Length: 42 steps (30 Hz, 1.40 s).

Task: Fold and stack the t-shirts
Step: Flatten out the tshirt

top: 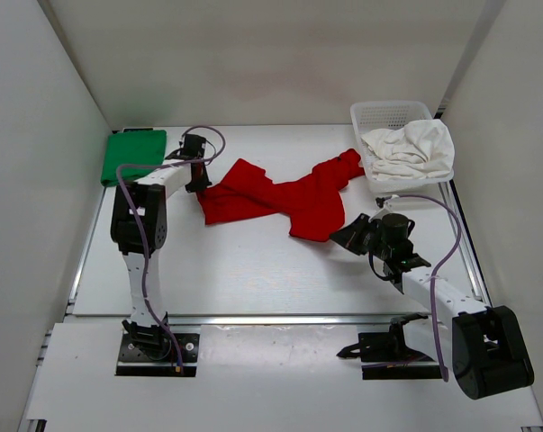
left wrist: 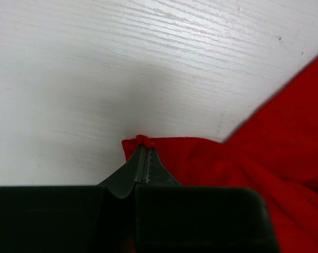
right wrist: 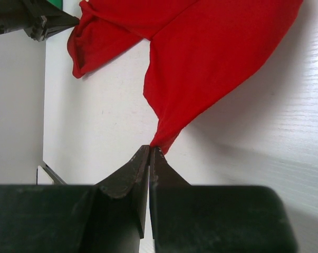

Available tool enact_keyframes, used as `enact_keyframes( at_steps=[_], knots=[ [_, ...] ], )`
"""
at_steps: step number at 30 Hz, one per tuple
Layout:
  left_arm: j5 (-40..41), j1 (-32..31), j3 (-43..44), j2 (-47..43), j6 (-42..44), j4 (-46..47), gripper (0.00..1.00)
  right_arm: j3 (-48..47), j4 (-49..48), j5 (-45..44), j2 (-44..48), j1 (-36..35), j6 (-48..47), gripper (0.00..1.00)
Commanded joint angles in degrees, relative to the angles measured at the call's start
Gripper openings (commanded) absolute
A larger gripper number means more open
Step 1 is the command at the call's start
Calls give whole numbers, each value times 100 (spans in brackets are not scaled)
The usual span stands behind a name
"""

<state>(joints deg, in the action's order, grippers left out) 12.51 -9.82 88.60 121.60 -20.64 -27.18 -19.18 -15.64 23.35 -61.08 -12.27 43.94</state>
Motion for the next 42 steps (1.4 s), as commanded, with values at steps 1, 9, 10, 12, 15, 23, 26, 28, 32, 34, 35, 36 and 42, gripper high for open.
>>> enact_keyframes(
  at_steps=[1, 9, 10, 12, 15, 23, 26, 28, 32, 34, 35, 36, 42],
  knots=[
    [94, 34, 25, -347, -62, -7, 0, -121, -343, 46, 44, -3, 26, 0],
    [-995, -169, 3121, -111, -388, -796, 0, -858, -309, 143, -27, 6, 228, 0],
    [-1223, -221, 3189, -328, -510, -519, 0, -981, -282, 108, 69, 23, 159, 0],
    [-1917, -29, 2603, -987, -816, 34, 0, -1087, -46, -6, 244, -55, 72, 0],
    [-2384, 112, 1357, -2468, -880, 369, 0, -904, 157, -41, 578, -47, 132, 0],
    [-2070, -99, -5005, -7321, -371, 1613, 48, 45, 1080, -366, 1774, -117, -70, 0],
    [-1824, 270, -5641, -8369, -107, 1015, 98, 151, 1151, -419, 1880, -213, -44, 0],
    [-1437, 183, -5731, -8582, -98, 794, 99, 186, 1133, -411, 1863, -214, -61, 0],
    [-1566, 217, -5774, -8048, -457, 679, 93, 169, 1282, -411, 1959, -180, -105, 0],
    [-1568, 210, -5959, -7784, -660, 670, 76, 178, 1405, -481, 2056, -126, -175, 1],
    [-1516, 131, -6168, -7731, -817, 722, 69, 186, 1510, -516, 2091, -109, -219, 0],
    [-1445, 113, -6275, -7635, -1010, 819, 69, 213, 1511, -533, 2161, -56, -254, 0],
    [-1110, -372, -6267, -6255, -1495, 1880, 62, 389, 1257, -419, 2030, -179, -184, 0]
  ],
)
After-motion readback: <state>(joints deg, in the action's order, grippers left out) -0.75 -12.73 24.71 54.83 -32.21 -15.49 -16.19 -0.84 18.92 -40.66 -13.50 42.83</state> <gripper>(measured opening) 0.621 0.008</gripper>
